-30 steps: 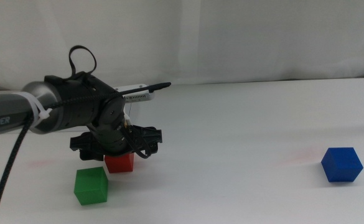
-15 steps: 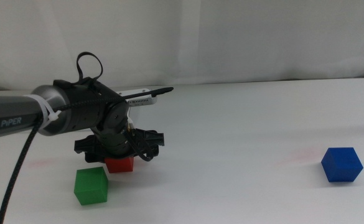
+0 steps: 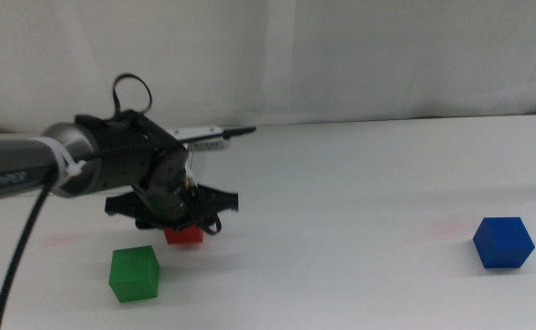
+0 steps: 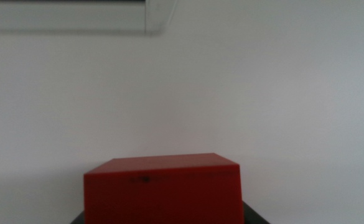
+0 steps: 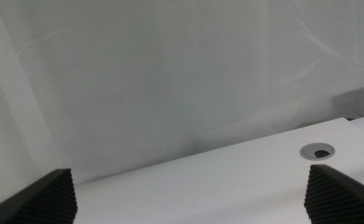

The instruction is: Stack red cubes first, then green, then blue cubes in a specific spot.

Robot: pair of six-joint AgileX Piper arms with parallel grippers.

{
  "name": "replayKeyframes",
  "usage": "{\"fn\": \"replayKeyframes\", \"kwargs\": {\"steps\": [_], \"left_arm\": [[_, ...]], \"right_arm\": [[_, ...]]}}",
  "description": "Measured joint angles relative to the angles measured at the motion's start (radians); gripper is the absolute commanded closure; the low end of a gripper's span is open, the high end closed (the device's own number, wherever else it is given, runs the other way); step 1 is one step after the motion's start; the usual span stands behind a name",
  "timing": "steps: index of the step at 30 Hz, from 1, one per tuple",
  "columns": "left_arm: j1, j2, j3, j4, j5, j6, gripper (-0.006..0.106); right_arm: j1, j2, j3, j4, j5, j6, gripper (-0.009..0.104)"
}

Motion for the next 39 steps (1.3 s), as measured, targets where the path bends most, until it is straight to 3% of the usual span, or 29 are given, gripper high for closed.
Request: {"fn": "replayKeyframes", "kwargs": {"steps": [6, 11, 25, 32, 39], "left_arm": [[-0.043, -0.116, -0.023, -0.002, 0.020, 0.000, 0.103], [-0.163, -0.212, -0.016, -0.002, 0.090, -0.065, 0.103], [-0.473, -0.231, 0.120, 0.038, 0.120, -0.424, 0.103], [-0.571, -0.213, 0.161, 0.061, 0.099, -0.541, 0.103], [-0.589, -0.158, 0.163, 0.058, 0.093, -0.568, 0.103]], "right_arm": [[0.000, 0.000, 0.000, 0.000, 0.000, 0.000, -0.008], [0.000, 0.000, 0.000, 0.000, 0.000, 0.000, -0.008], [0.000, 0.000, 0.000, 0.000, 0.000, 0.000, -0.008], [0.000, 0.000, 0.000, 0.000, 0.000, 0.000, -0.008], [0.000, 0.000, 0.000, 0.000, 0.000, 0.000, -0.008]]}}
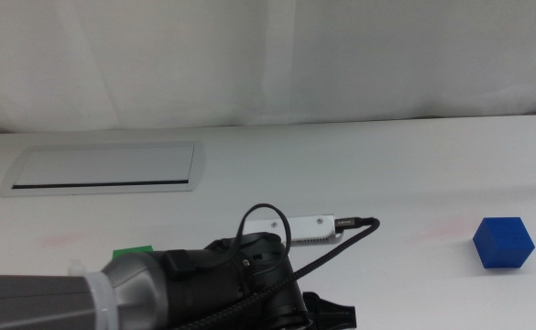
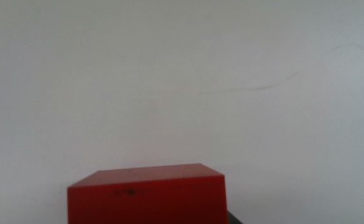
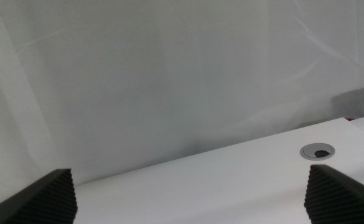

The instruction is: Stack red cubes first, then green, then blue cubes in a specific spot.

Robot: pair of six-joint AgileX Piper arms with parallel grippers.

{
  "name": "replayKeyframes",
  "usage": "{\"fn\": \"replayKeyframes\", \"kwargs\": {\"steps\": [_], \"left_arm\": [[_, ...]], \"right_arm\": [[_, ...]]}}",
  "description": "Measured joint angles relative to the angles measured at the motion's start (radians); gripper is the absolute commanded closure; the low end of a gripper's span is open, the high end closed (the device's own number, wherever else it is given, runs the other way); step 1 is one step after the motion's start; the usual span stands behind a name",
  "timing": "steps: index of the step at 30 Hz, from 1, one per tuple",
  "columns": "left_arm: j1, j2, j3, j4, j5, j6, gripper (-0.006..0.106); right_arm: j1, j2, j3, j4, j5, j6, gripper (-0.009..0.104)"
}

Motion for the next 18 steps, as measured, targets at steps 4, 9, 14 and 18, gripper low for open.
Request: {"fn": "replayKeyframes", "kwargs": {"steps": [4, 9, 14, 18], "left_arm": [[0.000, 0.027, 0.000, -0.029, -0.015, 0.000, 0.103], [0.000, 0.052, 0.000, -0.041, -0.027, -0.005, 0.103], [0.000, 0.054, 0.000, -0.041, -0.035, -0.006, 0.103], [0.000, 0.057, 0.000, -0.041, -0.042, -0.006, 0.103]], "right_arm": [[0.000, 0.000, 0.000, 0.000, 0.000, 0.000, -0.008], [0.000, 0.000, 0.000, 0.000, 0.000, 0.000, -0.008], [0.000, 0.000, 0.000, 0.000, 0.000, 0.000, -0.008], [0.000, 0.000, 0.000, 0.000, 0.000, 0.000, -0.008]]}}
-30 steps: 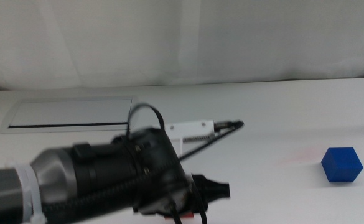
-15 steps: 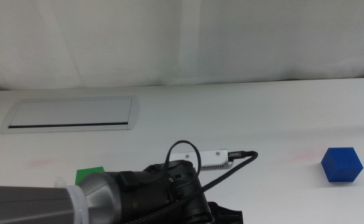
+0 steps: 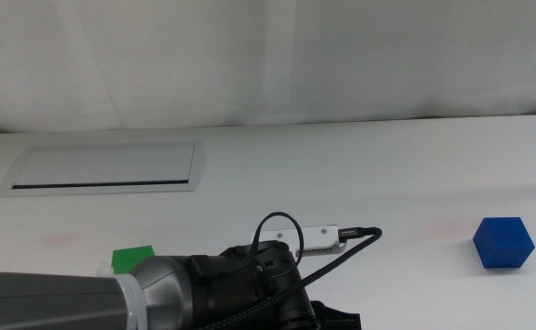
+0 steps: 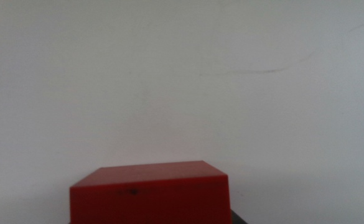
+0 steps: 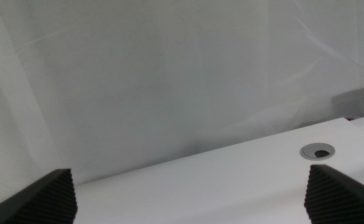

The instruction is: Stack red cubes first, then green, then blue cubes in a specific spot.

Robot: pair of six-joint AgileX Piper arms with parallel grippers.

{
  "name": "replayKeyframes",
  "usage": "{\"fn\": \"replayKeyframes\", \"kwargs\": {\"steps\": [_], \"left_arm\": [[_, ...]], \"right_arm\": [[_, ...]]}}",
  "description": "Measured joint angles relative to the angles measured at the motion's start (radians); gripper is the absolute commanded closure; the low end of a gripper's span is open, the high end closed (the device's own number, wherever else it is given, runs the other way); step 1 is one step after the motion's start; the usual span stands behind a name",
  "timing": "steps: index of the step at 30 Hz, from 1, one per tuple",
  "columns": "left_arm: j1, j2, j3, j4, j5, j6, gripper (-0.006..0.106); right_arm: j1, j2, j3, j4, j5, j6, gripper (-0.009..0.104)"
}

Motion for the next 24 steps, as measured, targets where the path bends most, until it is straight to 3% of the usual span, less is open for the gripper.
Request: {"fn": "replayKeyframes", "kwargs": {"steps": [11, 12, 14, 16, 19, 24], "left_arm": [[-0.002, 0.017, -0.008, 0.002, 0.000, 0.032, 0.103], [-0.002, 0.017, -0.008, 0.002, 0.000, 0.034, 0.091], [-0.002, 0.017, -0.008, 0.006, 0.000, 0.034, 0.047], [-0.002, 0.028, -0.008, 0.007, -0.002, 0.034, 0.027], [-0.004, 0.040, 0.000, 0.005, -0.002, 0.034, 0.007], [-0.004, 0.040, 0.000, 0.023, -0.004, 0.042, 0.008]], "right_arm": [[0.000, 0.000, 0.000, 0.000, 0.000, 0.000, -0.008], [0.000, 0.000, 0.000, 0.000, 0.000, 0.000, -0.008], [0.000, 0.000, 0.000, 0.000, 0.000, 0.000, -0.008], [0.000, 0.000, 0.000, 0.000, 0.000, 0.000, -0.008], [0.000, 0.000, 0.000, 0.000, 0.000, 0.000, -0.008], [0.000, 0.000, 0.000, 0.000, 0.000, 0.000, -0.008]]}}
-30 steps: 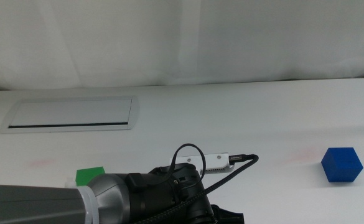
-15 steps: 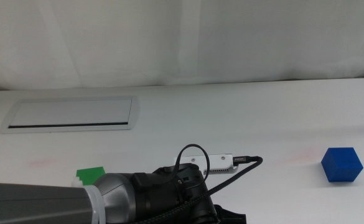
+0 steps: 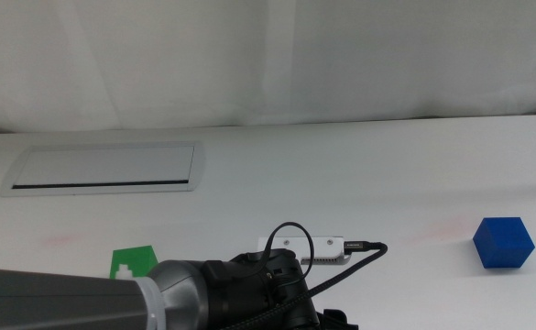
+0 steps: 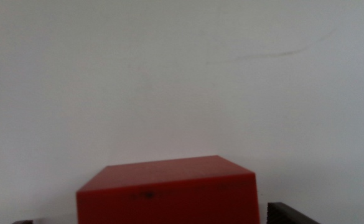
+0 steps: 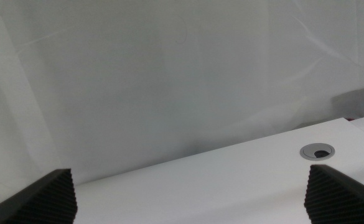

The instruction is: Stack red cubes first, then green, then blue cubes in a specific spot.

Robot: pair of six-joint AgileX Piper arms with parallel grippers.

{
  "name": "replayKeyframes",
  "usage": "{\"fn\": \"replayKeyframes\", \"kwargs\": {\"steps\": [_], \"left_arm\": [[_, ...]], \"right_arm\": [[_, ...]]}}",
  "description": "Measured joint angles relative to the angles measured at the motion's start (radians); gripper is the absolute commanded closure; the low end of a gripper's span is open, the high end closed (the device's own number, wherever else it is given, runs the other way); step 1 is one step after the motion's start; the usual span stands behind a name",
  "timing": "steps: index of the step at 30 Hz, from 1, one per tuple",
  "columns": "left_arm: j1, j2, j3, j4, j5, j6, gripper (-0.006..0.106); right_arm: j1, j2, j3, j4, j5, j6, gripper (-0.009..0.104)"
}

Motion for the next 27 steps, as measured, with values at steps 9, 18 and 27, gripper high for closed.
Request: {"fn": "replayKeyframes", "kwargs": {"steps": [9, 18, 27], "left_arm": [[0.000, -0.126, 0.000, 0.163, -0.002, 0.000, 0.008], [0.096, -0.345, 0.000, 0.246, -0.004, 0.121, 0.008], [0.350, -0.566, 0.000, 0.112, 0.056, 0.418, 0.008]], "right_arm": [[0.000, 0.000, 0.000, 0.000, 0.000, 0.000, -0.008], [0.000, 0.000, 0.000, 0.000, 0.000, -0.002, -0.008], [0.000, 0.000, 0.000, 0.000, 0.000, -0.002, -0.008]]}}
